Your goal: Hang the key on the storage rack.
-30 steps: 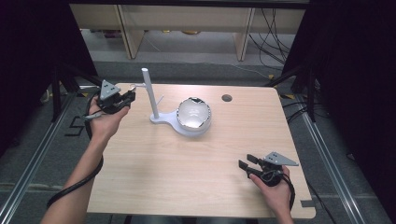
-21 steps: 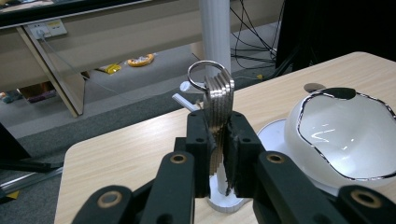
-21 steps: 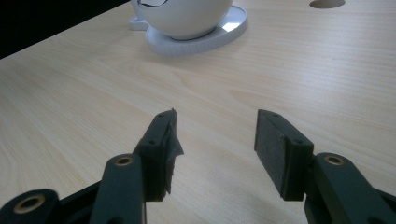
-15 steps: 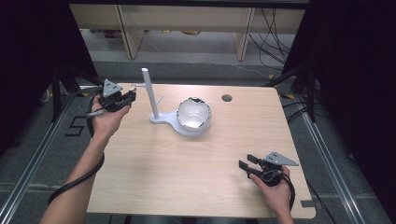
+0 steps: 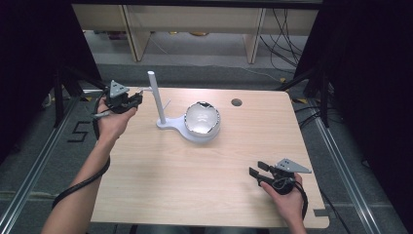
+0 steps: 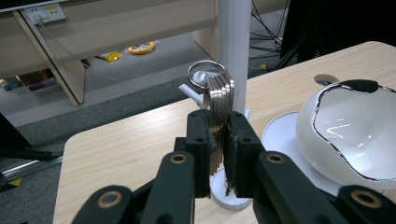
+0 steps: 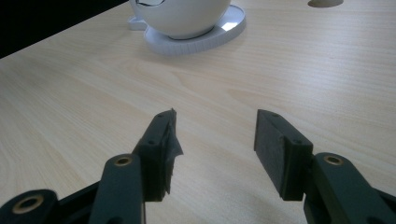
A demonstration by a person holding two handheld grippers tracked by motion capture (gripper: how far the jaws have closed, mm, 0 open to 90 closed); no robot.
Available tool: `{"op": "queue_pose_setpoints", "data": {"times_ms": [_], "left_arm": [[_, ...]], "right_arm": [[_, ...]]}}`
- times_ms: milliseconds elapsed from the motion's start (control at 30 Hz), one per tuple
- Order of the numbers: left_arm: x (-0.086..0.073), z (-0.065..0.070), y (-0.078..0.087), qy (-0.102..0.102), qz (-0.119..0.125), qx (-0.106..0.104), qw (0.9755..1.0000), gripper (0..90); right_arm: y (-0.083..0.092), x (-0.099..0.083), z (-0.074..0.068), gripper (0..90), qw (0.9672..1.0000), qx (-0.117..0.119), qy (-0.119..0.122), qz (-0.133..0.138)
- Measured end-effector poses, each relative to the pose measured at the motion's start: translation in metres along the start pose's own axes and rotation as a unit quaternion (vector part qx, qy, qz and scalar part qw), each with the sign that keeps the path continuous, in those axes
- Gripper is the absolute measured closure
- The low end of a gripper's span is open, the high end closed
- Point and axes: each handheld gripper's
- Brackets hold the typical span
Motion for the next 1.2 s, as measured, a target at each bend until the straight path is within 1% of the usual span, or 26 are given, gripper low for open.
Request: {"op": "queue_pose_setpoints", "data": {"times_ms": [200, 233, 267, 333, 400, 467, 500, 533, 667, 700, 733, 767, 867, 967, 1000, 1033, 1100, 1133, 1200], "left_arm": [[0.001, -0.001, -0.003, 0.002, -0.005, -0.004, 1.0000, 80.8], [0.001, -0.001, -0.003, 0.003, -0.006, -0.005, 1.0000, 80.7], [0.001, -0.002, -0.004, 0.003, -0.009, -0.006, 0.9999, 80.8], [0.001, -0.003, -0.005, 0.006, -0.010, -0.007, 0.9999, 80.7], [0.000, -0.004, -0.006, 0.008, -0.012, -0.008, 0.9999, 80.7], [0.000, -0.004, -0.007, 0.007, -0.015, -0.008, 0.9998, 80.7], [0.000, -0.004, -0.007, 0.007, -0.015, -0.009, 0.9998, 80.7], [0.000, -0.004, -0.008, 0.006, -0.017, -0.009, 0.9998, 80.7], [0.000, -0.005, -0.009, 0.006, -0.025, -0.007, 0.9996, 80.7], [0.000, -0.005, -0.010, 0.006, -0.027, -0.007, 0.9996, 80.6], [0.000, -0.005, -0.010, 0.006, -0.027, -0.007, 0.9996, 80.7], [0.000, -0.005, -0.011, 0.005, -0.028, -0.006, 0.9996, 80.7], [0.000, -0.005, -0.013, 0.002, -0.032, -0.006, 0.9995, 80.7], [0.000, -0.005, -0.015, 0.004, -0.034, -0.005, 0.9994, 80.7], [0.001, -0.005, -0.016, 0.003, -0.034, -0.005, 0.9994, 80.7], [0.001, -0.005, -0.017, 0.002, -0.037, -0.004, 0.9993, 80.7], [0.001, -0.005, -0.018, 0.004, -0.038, -0.003, 0.9993, 80.7], [0.001, -0.005, -0.019, 0.003, -0.039, -0.003, 0.9992, 80.6], [0.001, -0.005, -0.021, 0.003, -0.040, -0.003, 0.9992, 80.7]], "right_arm": [[0.000, 0.000, 0.000, 49.6, 1.0000, 0.000, 0.000, 0.000], [0.000, 0.000, -0.001, 49.6, 1.0000, 0.000, -0.006, -0.001], [0.001, 0.000, -0.001, 49.6, 1.0000, 0.000, -0.006, -0.002], [0.000, 0.000, 0.001, 49.6, 1.0000, -0.001, 0.004, 0.002], [-0.001, 0.000, 0.000, 49.6, 1.0000, 0.003, 0.000, 0.007], [-0.001, 0.000, 0.000, 49.7, 1.0000, 0.003, 0.000, 0.007], [-0.001, 0.000, 0.000, 49.6, 1.0000, 0.002, 0.002, 0.004], [-0.001, 0.000, 0.003, 49.6, 0.9999, -0.003, 0.014, 0.005], [-0.001, 0.000, 0.003, 49.7, 0.9999, -0.005, 0.015, 0.004], [-0.001, 0.000, 0.001, 49.7, 1.0000, 0.001, 0.005, 0.008], [-0.001, 0.000, 0.001, 49.7, 1.0000, 0.001, 0.005, 0.008], [-0.001, 0.000, 0.000, 49.7, 1.0000, 0.004, 0.000, 0.007], [-0.001, 0.000, 0.001, 49.7, 1.0000, 0.004, 0.000, 0.004], [-0.001, 0.000, 0.001, 49.6, 1.0000, 0.004, 0.000, 0.004], [0.000, 0.000, 0.000, 49.6, 1.0000, 0.001, -0.002, 0.000], [0.000, 0.000, 0.004, 49.6, 0.9997, -0.009, 0.018, 0.011], [-0.001, 0.000, 0.004, 49.6, 0.9997, -0.006, 0.020, 0.013], [0.001, 0.000, 0.005, 49.6, 0.9996, -0.012, 0.024, 0.008], [0.001, 0.000, 0.005, 49.6, 0.9996, -0.013, 0.024, 0.007]]}}
Point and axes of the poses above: each handheld gripper's, and its own axes: y roughly backward along the jaws, x roughly out of its top, z roughly to its right, and after that the axes turned 13 degrees about -z, right-handed
